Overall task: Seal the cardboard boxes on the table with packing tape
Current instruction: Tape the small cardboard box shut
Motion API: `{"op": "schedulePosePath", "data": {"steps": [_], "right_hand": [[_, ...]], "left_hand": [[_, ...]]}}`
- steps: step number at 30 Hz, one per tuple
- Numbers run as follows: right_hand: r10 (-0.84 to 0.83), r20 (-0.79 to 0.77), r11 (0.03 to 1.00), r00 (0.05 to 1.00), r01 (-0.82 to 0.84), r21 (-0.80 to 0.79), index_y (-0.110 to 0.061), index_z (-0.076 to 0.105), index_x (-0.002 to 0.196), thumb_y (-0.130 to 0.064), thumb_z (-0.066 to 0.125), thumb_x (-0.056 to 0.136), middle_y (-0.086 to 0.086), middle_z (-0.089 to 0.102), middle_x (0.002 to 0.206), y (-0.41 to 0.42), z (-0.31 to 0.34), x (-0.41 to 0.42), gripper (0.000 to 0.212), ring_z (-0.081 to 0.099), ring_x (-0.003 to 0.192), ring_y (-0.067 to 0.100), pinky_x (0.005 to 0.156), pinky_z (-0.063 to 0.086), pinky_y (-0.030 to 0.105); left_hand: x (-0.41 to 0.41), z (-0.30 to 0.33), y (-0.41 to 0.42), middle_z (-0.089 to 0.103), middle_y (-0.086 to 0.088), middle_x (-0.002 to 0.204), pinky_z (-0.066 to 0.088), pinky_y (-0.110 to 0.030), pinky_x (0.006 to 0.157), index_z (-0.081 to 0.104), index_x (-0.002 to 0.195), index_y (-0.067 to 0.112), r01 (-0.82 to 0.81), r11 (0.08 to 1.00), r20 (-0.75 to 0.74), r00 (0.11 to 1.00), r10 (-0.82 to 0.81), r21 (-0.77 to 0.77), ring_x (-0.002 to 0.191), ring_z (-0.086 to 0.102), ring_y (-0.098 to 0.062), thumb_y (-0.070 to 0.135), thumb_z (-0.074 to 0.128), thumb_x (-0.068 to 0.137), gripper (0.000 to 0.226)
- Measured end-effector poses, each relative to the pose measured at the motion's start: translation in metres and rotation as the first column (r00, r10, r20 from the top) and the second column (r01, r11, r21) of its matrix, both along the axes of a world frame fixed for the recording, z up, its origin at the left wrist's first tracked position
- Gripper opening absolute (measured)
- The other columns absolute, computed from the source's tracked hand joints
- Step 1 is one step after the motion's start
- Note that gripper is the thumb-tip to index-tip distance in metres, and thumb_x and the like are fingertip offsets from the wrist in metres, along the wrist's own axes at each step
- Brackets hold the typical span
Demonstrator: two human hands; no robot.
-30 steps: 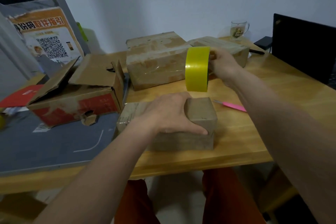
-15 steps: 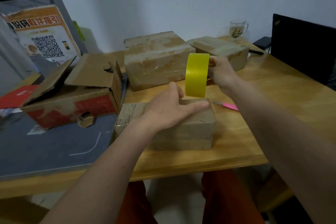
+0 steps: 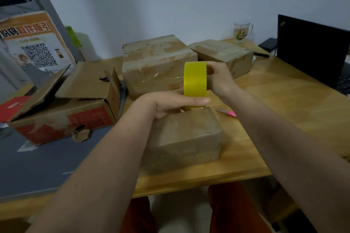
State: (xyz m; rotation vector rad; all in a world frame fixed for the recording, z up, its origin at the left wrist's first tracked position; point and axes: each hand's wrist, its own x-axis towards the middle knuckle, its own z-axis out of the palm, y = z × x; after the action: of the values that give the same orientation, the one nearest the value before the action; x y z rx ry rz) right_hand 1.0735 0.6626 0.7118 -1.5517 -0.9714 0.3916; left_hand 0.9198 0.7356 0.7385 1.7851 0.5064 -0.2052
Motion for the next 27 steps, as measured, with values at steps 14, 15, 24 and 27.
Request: {"op": "schedulePosePath", "data": {"steps": [14,15,24,27], "right_hand": [[-0.012,-0.285,0.998,0.959,-0.008,-0.069,-0.027,0.06,0.112,-0.053,0.053,0.091,-0.008,0.066,0.106,-0.049,-0.033,-0.037,0.034,0.063,0.096,0.008,0.076,0.049,0.029],[0.009,-0.283,0.997,0.959,-0.032,-0.076,-0.027,0.06,0.112,-0.055,0.057,0.087,-0.008,0.066,0.109,-0.051,-0.036,-0.042,0.038,0.062,0.098,0.007,0.079,0.048,0.028],[0.035,-0.206,0.992,0.978,-0.059,-0.11,-0.023,0.063,0.112,-0.035,0.065,0.089,-0.006,0.066,0.101,-0.048,-0.036,-0.053,0.026,0.063,0.091,0.007,0.074,0.051,0.024],[0.043,-0.232,0.994,0.972,-0.065,-0.087,-0.022,0.061,0.116,-0.034,0.065,0.089,-0.004,0.066,0.104,-0.049,-0.036,-0.051,0.03,0.064,0.092,0.009,0.073,0.052,0.025]], "left_hand": [[0.011,-0.008,0.002,0.072,-0.001,0.1,0.052,-0.039,0.093,0.062,0.116,0.022,-0.322,0.875,0.256,0.868,0.425,-0.362,0.088,0.067,-0.018,0.033,0.071,0.074,0.044],[0.014,-0.007,0.003,0.07,-0.002,0.101,0.054,-0.037,0.087,0.061,0.119,0.022,-0.351,0.861,0.264,0.848,0.459,-0.369,0.085,0.067,-0.018,0.033,0.069,0.075,0.046],[0.021,-0.005,0.006,0.057,-0.016,0.135,0.06,-0.04,0.063,0.041,0.145,0.019,-0.505,0.715,0.243,0.707,0.664,-0.484,0.108,0.065,-0.033,0.013,0.083,0.068,0.088],[0.022,-0.002,0.007,0.055,-0.015,0.136,0.06,-0.044,0.065,0.04,0.145,0.022,-0.539,0.664,0.211,0.672,0.71,-0.519,0.112,0.062,-0.037,0.009,0.085,0.066,0.092]]}}
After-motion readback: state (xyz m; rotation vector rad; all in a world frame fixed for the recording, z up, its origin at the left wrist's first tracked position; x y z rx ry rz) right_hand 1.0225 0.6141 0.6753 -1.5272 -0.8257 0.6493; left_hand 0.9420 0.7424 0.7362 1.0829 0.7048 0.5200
